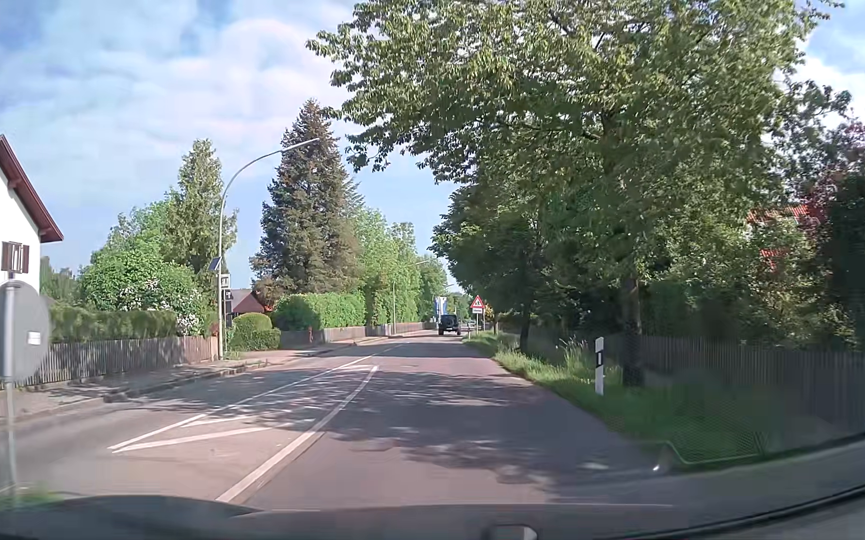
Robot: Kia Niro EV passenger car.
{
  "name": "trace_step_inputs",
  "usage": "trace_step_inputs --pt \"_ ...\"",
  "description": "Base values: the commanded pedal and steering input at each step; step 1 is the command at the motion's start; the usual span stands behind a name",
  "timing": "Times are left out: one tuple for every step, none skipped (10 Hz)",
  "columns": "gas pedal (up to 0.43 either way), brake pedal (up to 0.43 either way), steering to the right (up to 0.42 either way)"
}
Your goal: Follow the waypoints while adhering to traffic rules and regulations
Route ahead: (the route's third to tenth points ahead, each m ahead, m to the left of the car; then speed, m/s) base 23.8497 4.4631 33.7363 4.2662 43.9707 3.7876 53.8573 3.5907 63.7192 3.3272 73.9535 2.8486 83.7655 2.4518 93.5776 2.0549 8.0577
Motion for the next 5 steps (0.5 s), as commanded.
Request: trace_step_inputs --pt "0.228 0.0 -0.029" --pt "0.22 0.0 -0.025" --pt "0.189 0.0 -0.024" --pt "0.189 0.0 -0.023" --pt "0.189 0.0 -0.02"
